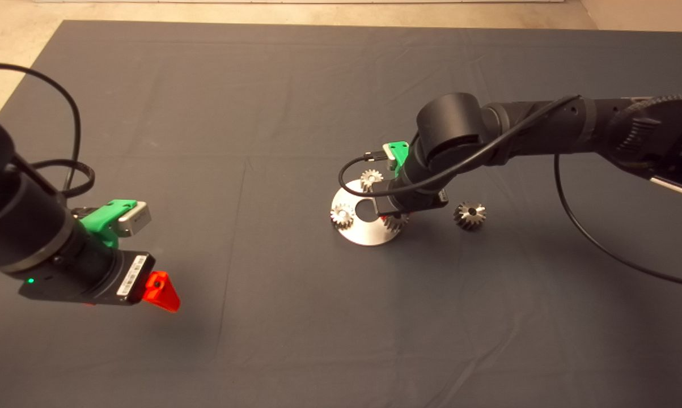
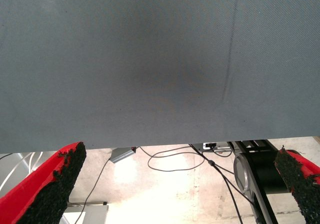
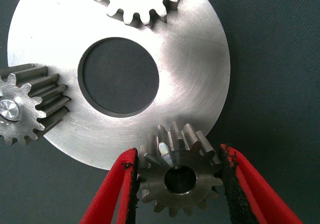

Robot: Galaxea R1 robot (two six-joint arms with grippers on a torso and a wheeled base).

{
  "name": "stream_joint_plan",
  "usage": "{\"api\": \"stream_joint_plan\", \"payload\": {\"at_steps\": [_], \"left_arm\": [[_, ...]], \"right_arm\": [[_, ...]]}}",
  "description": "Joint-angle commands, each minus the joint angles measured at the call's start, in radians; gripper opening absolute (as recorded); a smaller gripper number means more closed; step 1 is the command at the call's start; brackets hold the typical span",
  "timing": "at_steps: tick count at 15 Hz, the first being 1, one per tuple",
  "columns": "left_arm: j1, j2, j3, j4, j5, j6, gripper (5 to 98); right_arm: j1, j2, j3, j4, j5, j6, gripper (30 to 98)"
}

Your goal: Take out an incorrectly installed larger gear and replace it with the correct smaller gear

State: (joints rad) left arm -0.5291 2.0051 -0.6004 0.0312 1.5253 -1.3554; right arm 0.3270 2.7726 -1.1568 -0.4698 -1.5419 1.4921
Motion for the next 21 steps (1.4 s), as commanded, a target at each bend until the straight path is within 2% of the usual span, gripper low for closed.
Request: {"api": "stream_joint_plan", "payload": {"at_steps": [1, 21], "left_arm": [[-0.002, -0.002, -0.001, 0.013, 0.091, 0.002, 98.2], [-0.002, 0.001, -0.011, 0.013, 0.091, 0.004, 98.2]], "right_arm": [[0.027, -0.006, 0.000, -0.032, -0.116, -0.001, 37.8], [0.034, -0.004, 0.005, -0.032, -0.116, 0.005, 36.9]]}}
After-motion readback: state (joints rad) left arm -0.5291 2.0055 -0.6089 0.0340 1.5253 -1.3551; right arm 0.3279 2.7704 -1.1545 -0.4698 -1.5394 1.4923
